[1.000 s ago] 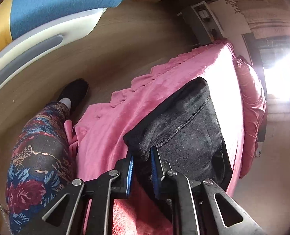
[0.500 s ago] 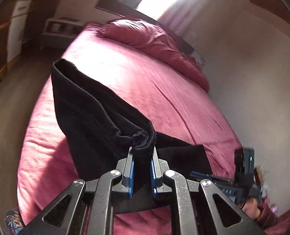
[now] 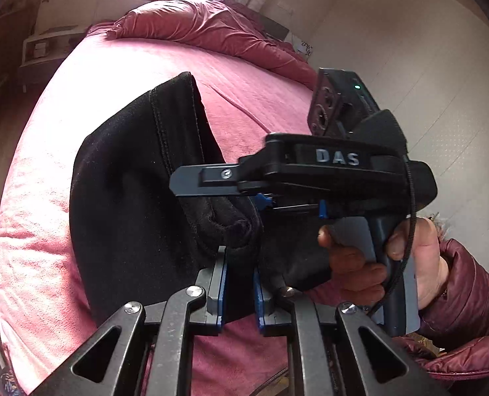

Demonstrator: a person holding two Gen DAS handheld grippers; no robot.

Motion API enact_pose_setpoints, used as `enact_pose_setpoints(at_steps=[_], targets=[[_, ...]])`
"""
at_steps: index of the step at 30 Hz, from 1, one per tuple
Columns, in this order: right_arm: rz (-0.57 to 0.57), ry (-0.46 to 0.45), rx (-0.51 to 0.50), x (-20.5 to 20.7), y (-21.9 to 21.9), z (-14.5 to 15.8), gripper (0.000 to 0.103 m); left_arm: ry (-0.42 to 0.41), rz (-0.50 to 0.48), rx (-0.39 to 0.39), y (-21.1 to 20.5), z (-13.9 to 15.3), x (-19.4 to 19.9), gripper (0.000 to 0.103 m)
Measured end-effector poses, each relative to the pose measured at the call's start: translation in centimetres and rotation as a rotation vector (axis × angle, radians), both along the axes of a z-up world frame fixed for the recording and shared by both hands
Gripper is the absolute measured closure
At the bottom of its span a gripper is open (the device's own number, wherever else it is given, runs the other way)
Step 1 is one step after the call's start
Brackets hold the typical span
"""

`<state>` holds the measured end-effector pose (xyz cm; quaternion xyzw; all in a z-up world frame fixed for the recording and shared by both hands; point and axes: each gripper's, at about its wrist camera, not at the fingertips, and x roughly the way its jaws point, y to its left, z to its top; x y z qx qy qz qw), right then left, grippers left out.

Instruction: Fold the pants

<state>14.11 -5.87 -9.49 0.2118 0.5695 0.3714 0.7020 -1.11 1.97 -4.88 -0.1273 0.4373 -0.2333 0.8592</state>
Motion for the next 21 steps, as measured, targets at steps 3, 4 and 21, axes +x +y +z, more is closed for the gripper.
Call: enact_pose_setpoints(at_steps=[3,4,21], targets=[[0.034,0.002,-0.052,0.7,1.7,-0.9,0.059,0.002,-0.001,0.039,-0.7,0.1,-0.1,0.090],[0.045,-0.001,-0.071,0.9,2.2,-1.3,0.072,0.001,-0.003,0.055,-1.0,0.1,-0.2,0.090],[0.042,-0.009,-0.105,1.4,2.5,-1.6,0.085,0.013,0.013,0.202,-3.1,1.3,0.5,0.082]])
